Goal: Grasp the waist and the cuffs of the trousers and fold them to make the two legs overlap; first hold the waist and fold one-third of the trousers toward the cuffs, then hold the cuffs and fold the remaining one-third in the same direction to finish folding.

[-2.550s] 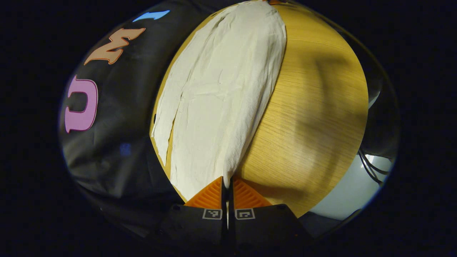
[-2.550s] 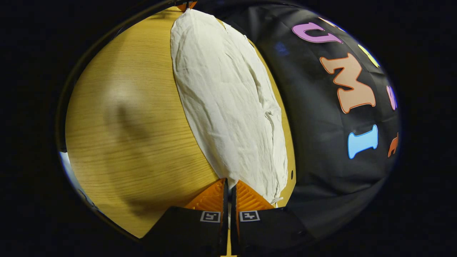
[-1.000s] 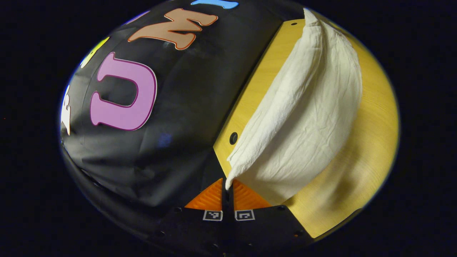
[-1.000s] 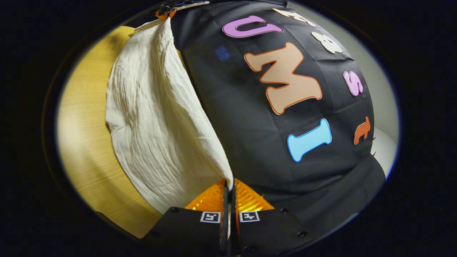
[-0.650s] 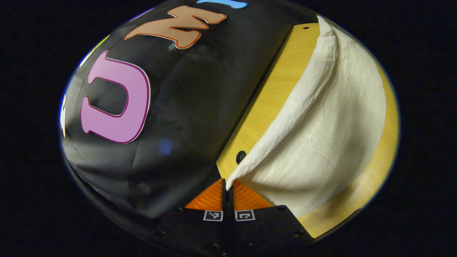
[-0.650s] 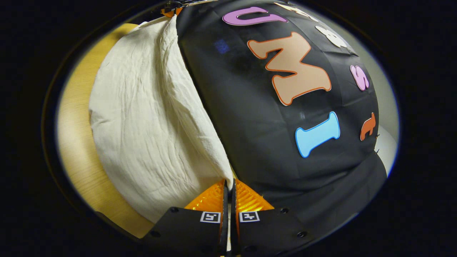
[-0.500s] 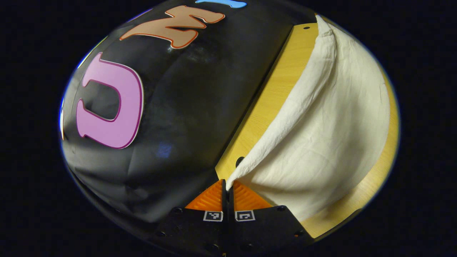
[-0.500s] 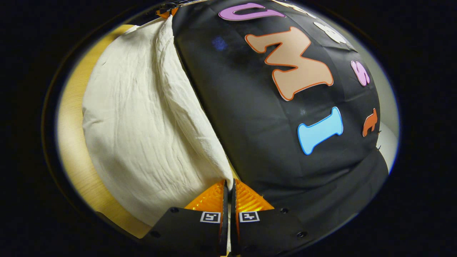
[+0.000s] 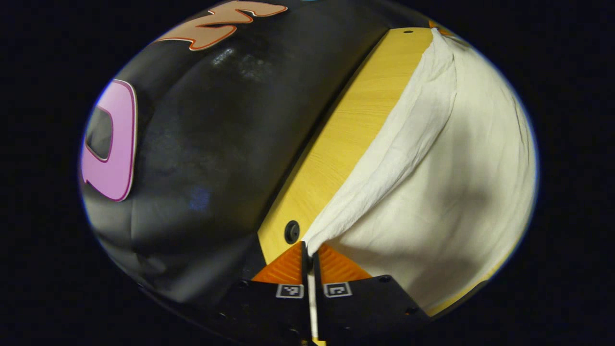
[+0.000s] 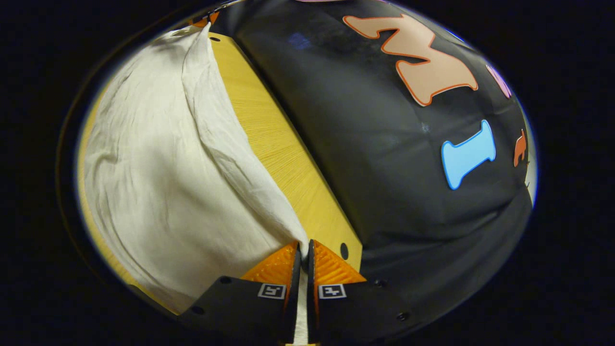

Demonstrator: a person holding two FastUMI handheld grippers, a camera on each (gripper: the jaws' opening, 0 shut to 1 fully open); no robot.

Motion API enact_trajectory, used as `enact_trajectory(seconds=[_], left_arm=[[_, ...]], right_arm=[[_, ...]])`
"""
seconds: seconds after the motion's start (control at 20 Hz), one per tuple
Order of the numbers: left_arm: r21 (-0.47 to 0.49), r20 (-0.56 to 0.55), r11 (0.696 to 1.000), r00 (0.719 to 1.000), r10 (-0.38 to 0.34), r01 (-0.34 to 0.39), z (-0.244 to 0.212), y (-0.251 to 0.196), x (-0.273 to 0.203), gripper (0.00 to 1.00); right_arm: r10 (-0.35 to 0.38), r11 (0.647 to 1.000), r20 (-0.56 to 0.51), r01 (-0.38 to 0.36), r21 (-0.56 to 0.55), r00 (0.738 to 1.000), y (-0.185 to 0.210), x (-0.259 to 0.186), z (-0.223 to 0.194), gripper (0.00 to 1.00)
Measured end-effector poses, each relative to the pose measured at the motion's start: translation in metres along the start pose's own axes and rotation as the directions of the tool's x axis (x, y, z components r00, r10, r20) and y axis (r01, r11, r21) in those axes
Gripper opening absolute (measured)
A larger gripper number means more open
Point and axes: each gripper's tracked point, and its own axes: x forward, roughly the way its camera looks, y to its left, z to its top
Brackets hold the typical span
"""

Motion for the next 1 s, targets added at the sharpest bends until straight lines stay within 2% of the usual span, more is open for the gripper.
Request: enact_trajectory(seconds=[0.05,0.1,0.15,0.25,0.35,0.45,0.55,0.6,0.7,0.75,0.9,1.0], left_arm=[[-0.034,0.012,0.999,0.999,-0.033,0.034,0.002,-0.010,-0.002,0.38],[-0.076,0.032,0.997,0.999,-0.020,0.022,0.007,-0.013,-0.011,0.66],[-0.103,0.055,0.995,0.998,0.005,0.001,0.018,-0.012,-0.014,0.94],[-0.163,0.094,0.985,0.993,0.065,-0.049,0.032,-0.005,-0.028,0.96],[-0.239,0.136,0.969,0.986,0.094,-0.059,0.048,-0.002,-0.042,0.95],[-0.326,0.187,0.944,0.977,0.103,-0.038,0.068,-0.008,-0.067,0.95],[-0.407,0.258,0.914,0.959,0.114,0.001,0.090,-0.014,-0.097,0.96],[-0.437,0.289,0.899,0.950,0.118,0.021,0.101,-0.014,-0.108,0.96],[-0.477,0.323,0.878,0.938,0.125,0.047,0.115,-0.012,-0.130,0.95],[-0.490,0.336,0.870,0.933,0.128,0.056,0.118,-0.010,-0.135,0.95],[-0.519,0.374,0.851,0.917,0.141,0.081,0.133,-0.013,-0.170,0.95],[-0.528,0.372,0.846,0.917,0.146,0.079,0.136,-0.021,-0.190,0.95]], right_arm=[[-0.001,1.000,0.002,0.001,0.019,1.000,-0.003,-0.002,0.003,0.28],[-0.005,0.999,0.015,0.005,0.035,1.000,-0.008,-0.008,0.009,0.45],[-0.006,0.998,0.031,0.004,0.055,0.999,-0.010,-0.014,0.016,0.73],[-0.034,0.993,0.057,0.027,0.112,0.998,-0.020,-0.025,0.022,0.99],[-0.054,0.976,0.063,0.040,0.214,0.997,-0.029,-0.040,0.019,0.98],[-0.063,0.942,0.054,0.042,0.334,0.997,-0.037,-0.055,0.012,0.98],[-0.063,0.876,0.044,0.034,0.481,0.997,-0.041,-0.071,0.002,1.00],[-0.069,0.838,0.029,0.042,0.544,0.997,-0.046,-0.076,-0.007,0.98],[-0.076,0.767,-0.017,0.069,0.638,0.997,-0.050,-0.086,-0.035,0.98],[-0.072,0.733,-0.056,0.091,0.674,0.996,-0.050,-0.092,-0.057,0.98],[-0.048,0.666,-0.127,0.126,0.736,0.991,-0.043,-0.099,-0.102,0.98],[-0.015,0.609,-0.171,0.145,0.780,0.985,-0.038,-0.101,-0.132,0.98]])
